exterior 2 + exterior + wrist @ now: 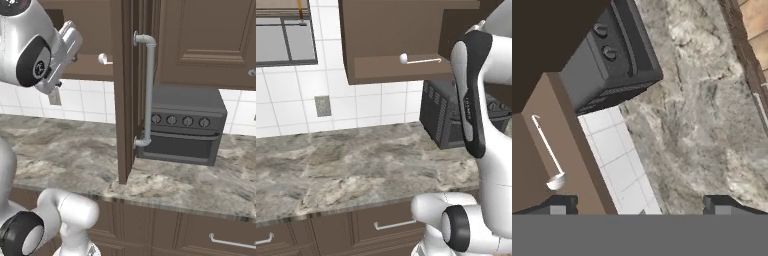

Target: Open the cabinet and move the ladle to the pot. Then close the cabinet.

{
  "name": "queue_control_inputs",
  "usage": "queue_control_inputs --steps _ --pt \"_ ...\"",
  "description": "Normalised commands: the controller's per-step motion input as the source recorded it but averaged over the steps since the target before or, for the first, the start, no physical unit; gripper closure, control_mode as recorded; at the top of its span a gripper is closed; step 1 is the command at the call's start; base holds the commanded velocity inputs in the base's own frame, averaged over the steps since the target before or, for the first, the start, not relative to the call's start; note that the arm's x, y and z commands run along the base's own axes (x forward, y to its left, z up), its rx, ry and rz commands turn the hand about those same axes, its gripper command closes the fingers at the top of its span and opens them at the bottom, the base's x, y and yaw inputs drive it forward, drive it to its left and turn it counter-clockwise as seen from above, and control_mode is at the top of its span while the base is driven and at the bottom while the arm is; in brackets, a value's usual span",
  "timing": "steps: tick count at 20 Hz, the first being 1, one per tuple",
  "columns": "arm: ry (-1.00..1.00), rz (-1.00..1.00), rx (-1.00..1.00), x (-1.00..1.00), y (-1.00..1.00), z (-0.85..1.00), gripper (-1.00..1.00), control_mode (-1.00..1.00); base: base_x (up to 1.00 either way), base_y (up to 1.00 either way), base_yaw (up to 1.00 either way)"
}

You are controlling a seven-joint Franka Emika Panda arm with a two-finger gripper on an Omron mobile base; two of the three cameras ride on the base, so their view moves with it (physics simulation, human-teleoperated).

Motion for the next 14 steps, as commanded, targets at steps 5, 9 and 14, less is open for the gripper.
queue_control_inputs --steps 5,9,14 --pt "0.0 0.52 -0.13 -0.4 -0.24 -0.01 -1.0 -1.0 0.0 0.0 0.0" --pt "0.01 0.49 -0.4 -0.37 -0.01 0.0 -1.0 -1.0 0.0 0.0 0.0" --pt "-0.01 0.43 -0.52 -0.26 0.0 -0.02 -1.0 -1.0 0.0 0.0 0.0"
